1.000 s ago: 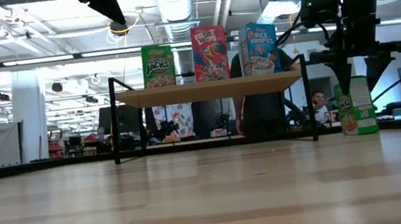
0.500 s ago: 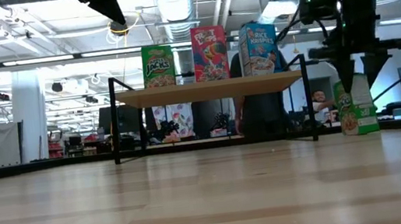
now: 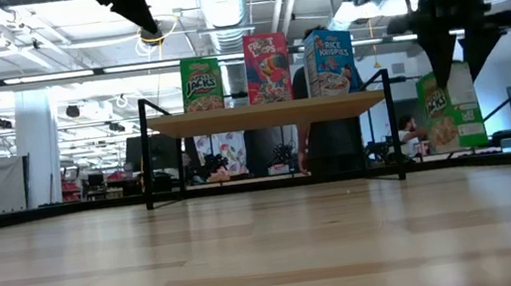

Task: Stack cereal on shelf
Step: Put the green cereal on the shelf aligned with the other green cereal box

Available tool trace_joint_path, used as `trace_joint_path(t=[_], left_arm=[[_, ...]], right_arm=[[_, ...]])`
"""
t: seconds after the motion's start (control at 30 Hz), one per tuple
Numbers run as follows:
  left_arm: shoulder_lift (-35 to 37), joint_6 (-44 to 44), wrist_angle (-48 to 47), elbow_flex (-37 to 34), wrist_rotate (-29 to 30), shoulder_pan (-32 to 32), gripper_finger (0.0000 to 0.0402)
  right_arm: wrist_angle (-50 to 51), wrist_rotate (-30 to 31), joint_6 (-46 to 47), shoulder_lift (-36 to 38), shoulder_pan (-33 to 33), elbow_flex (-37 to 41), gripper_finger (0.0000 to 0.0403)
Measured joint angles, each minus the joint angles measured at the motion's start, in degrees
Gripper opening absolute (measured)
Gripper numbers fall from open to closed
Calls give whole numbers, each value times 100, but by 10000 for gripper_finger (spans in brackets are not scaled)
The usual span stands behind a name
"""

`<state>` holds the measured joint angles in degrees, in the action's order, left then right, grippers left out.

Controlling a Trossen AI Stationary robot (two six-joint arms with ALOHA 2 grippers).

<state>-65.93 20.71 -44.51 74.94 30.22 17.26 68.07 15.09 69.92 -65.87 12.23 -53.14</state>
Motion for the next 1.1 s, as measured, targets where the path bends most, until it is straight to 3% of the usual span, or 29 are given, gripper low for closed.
trace_joint_path(t=[0.27, 0.57, 0.73, 0.93, 1.1], left_arm=[[0, -349, -15, 0, 8, 3, 177], [-2, -695, 293, 0, 17, 125, 264], [-4, -568, 428, 102, 19, 352, 309], [-7, -509, 245, 765, -96, 465, 334], [-2, -780, -34, 1325, -1532, 461, 336]], right_arm=[[39, 15, 883, 0, -1306, -229, 197], [-421, 57, 1187, 0, -2203, -236, 197], [-1439, 175, 478, 0, -2306, -236, 199], [-2981, 168, -965, 0, -2135, -236, 200], [-4164, 113, -2109, 0, -1926, -236, 200]])
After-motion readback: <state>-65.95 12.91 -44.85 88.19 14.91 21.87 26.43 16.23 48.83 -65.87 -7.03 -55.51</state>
